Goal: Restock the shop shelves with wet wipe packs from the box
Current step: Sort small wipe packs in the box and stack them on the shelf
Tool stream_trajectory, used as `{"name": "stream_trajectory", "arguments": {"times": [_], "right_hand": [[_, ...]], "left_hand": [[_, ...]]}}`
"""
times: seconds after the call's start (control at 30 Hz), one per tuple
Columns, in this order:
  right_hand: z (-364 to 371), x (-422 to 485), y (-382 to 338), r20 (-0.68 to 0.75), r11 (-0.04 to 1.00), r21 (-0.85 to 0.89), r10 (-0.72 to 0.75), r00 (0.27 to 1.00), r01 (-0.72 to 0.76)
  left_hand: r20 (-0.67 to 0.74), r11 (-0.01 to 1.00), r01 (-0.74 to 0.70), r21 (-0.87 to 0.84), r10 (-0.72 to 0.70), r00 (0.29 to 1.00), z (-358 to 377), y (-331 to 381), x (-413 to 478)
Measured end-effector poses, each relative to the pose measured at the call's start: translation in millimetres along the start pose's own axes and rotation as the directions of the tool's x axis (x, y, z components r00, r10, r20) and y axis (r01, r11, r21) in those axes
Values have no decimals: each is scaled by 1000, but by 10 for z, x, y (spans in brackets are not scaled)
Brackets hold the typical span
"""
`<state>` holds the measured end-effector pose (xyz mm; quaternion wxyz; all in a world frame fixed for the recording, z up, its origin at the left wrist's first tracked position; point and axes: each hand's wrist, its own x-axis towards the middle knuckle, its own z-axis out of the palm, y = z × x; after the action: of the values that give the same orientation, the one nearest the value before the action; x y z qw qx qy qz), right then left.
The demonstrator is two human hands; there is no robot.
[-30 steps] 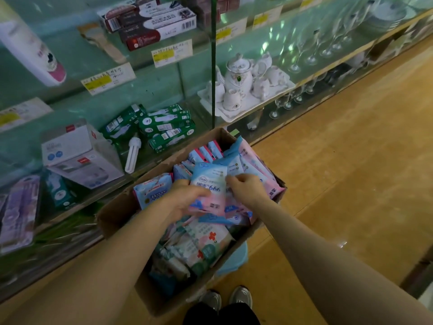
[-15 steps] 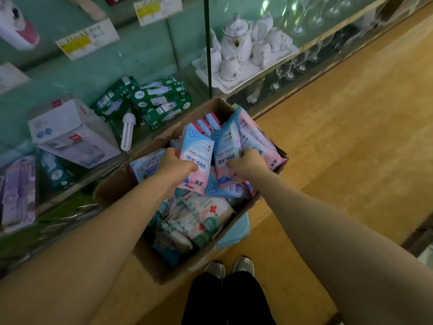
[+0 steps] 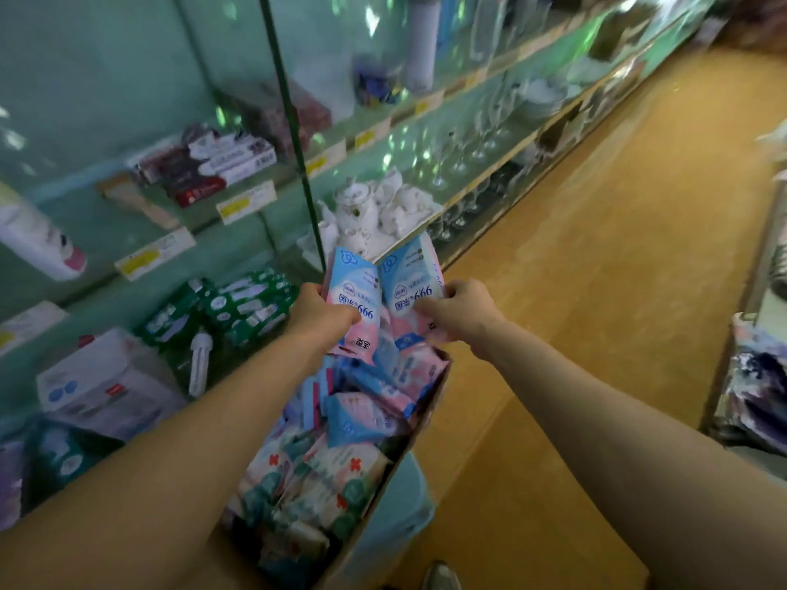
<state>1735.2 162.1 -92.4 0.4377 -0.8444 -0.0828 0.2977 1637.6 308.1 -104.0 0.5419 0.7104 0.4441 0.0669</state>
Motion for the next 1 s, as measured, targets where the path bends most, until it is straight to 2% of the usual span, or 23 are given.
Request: {"name": "stream_trajectory", "arguments": {"times": [0.23,0.43,0.57,0.7,0.8,0.87,1.0], "right_hand": [[-1181,-752,-499,-223,967,203,-105,969,152],[-2108,-1467,-608,-464,938,229,-130,876,261],[-2745,-1924,-561,-622,938,164,-142,770,306],[-3384,-2323,-466,-763,964,43,-139,631,264],[-3843,-2652,-422,-831,969,-11,-146,537,245],[-4151,-2878,-392,-882,972,-62,-159,443,225],[-4726,-3307,-313,-937,973,-104,-166,309,208]], "left_hand": [[175,961,-263,-88,275,945,325,1269,-534],[328,903,-386,-189,428,842,794,2164,-1175],[393,846,-481,-230,533,750,1173,2687,-1613],[415,764,-592,-258,641,646,1576,3183,-2127],[432,685,-677,-268,714,551,1890,3521,-2566],[439,627,-722,-293,759,481,2117,3735,-2858],[404,519,-776,-359,836,372,2546,4100,-3403]]}}
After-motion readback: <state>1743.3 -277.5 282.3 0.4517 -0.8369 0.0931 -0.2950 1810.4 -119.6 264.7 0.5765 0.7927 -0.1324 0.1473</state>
